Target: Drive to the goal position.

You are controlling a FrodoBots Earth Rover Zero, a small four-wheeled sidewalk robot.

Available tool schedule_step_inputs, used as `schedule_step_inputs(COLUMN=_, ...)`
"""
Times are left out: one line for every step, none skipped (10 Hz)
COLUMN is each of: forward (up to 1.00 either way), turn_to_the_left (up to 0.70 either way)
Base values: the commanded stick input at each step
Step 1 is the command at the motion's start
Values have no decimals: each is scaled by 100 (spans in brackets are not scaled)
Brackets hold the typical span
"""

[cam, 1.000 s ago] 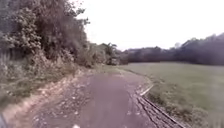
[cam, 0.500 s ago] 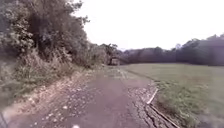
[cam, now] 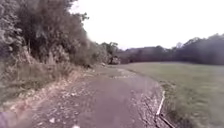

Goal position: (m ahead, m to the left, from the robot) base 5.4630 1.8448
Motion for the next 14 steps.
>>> schedule_step_inputs(forward=70, turn_to_the_left=-33)
schedule_step_inputs(forward=70, turn_to_the_left=-34)
schedule_step_inputs(forward=70, turn_to_the_left=-33)
schedule_step_inputs(forward=70, turn_to_the_left=-34)
schedule_step_inputs(forward=70, turn_to_the_left=-34)
schedule_step_inputs(forward=70, turn_to_the_left=-33)
schedule_step_inputs(forward=70, turn_to_the_left=-32)
schedule_step_inputs(forward=70, turn_to_the_left=-24)
schedule_step_inputs(forward=70, turn_to_the_left=-5)
schedule_step_inputs(forward=70, turn_to_the_left=0)
schedule_step_inputs(forward=70, turn_to_the_left=0)
schedule_step_inputs(forward=70, turn_to_the_left=0)
schedule_step_inputs(forward=70, turn_to_the_left=0)
schedule_step_inputs(forward=70, turn_to_the_left=0)
